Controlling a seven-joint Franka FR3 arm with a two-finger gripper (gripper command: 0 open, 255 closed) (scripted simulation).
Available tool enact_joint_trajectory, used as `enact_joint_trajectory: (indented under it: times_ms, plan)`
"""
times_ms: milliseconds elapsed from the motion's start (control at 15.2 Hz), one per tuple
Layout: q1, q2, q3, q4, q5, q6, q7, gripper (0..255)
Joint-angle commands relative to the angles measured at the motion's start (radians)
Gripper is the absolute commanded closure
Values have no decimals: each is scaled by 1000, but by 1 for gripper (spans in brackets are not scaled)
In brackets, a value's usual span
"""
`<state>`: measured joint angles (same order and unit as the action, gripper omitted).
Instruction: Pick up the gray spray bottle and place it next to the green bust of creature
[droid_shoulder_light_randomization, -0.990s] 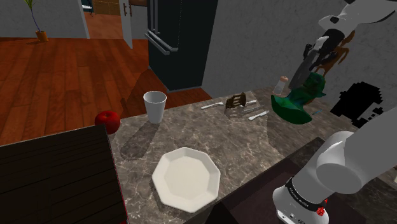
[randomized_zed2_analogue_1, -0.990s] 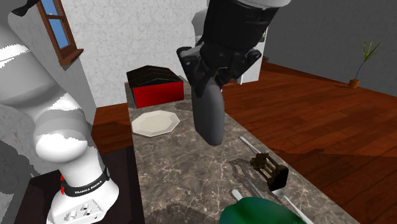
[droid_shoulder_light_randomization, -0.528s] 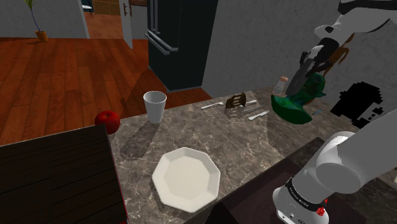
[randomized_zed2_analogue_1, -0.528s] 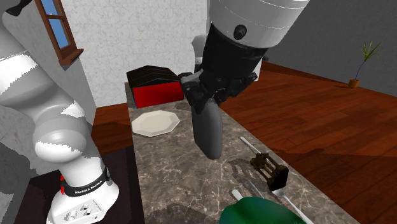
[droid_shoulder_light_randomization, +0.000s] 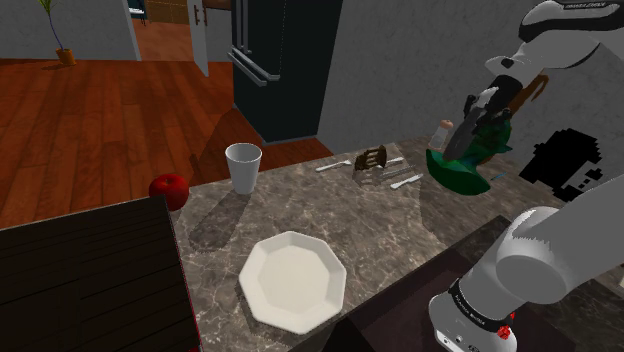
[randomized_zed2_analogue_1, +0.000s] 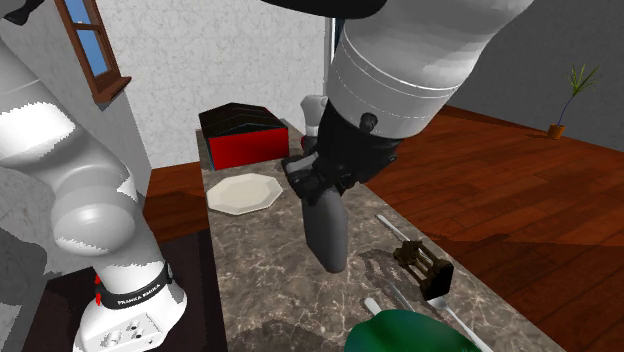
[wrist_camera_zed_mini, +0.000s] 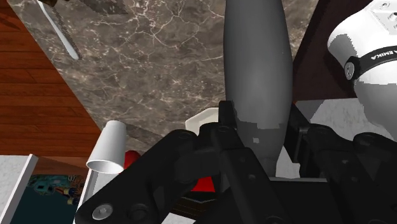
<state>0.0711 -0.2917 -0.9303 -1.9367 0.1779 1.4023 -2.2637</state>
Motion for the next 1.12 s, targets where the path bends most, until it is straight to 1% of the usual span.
enact_joint_trajectory:
  times_ms: [0, 528, 1056]
  plan:
    - [-1, 1, -2, -25, -1, 25, -7, 255]
    - [-4, 14, -18, -121, -3, 122, -47, 255]
    - [1, 50, -44, -202, 11, 218, -98, 255]
